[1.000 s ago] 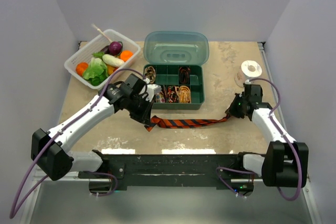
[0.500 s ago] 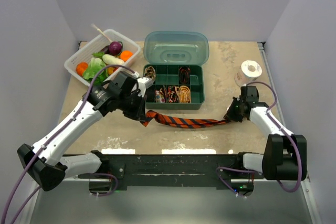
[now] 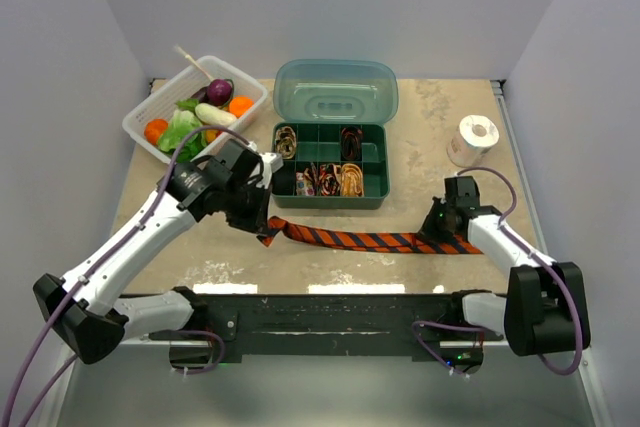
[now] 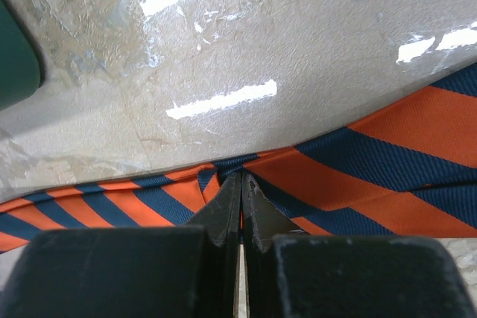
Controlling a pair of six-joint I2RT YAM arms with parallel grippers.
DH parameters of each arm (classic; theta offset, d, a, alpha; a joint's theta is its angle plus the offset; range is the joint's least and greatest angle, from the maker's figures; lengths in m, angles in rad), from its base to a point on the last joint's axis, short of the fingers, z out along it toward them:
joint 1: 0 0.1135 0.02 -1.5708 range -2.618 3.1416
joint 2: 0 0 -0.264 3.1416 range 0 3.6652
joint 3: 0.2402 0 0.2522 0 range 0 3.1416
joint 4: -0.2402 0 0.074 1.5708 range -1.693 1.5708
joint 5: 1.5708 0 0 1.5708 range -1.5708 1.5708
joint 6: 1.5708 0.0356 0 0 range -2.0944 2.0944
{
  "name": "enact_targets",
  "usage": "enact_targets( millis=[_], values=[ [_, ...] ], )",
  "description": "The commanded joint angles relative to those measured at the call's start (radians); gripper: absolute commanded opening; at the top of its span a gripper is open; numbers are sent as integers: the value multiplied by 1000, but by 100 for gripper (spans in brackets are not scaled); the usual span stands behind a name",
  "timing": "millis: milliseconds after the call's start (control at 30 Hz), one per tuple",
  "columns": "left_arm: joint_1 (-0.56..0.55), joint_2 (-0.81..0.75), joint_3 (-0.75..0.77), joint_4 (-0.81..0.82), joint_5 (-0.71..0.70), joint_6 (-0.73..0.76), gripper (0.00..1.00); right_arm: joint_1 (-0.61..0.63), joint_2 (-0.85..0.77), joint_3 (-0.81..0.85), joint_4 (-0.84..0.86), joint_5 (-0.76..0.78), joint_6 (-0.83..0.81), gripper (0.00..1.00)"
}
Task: Roll the ties
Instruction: Flatten out the tie at the center of the board.
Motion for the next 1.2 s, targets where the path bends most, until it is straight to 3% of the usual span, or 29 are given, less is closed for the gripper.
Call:
enact_targets(
  millis=[0, 367, 567, 767, 967, 1167],
  values=[
    [1, 30, -45, 4, -16, -13, 0, 4, -16, 48, 5, 50, -1, 0],
    [44, 78, -94, -34, -60, 26, 0, 26, 33, 161, -33, 123, -70, 0],
    [59, 173, -94, -34, -109, 42, 0, 217, 205, 338, -112, 183, -130, 0],
    [73, 294, -43, -42, -200, 54, 0, 518, 333, 442, -110, 174, -154, 0],
    [83, 409, -16, -28, -247, 71, 0, 619, 435, 471, -70, 149, -145, 0],
    [103, 465, -2, -30, -289, 72, 0, 636, 466, 447, -81, 157, -151, 0]
  ],
)
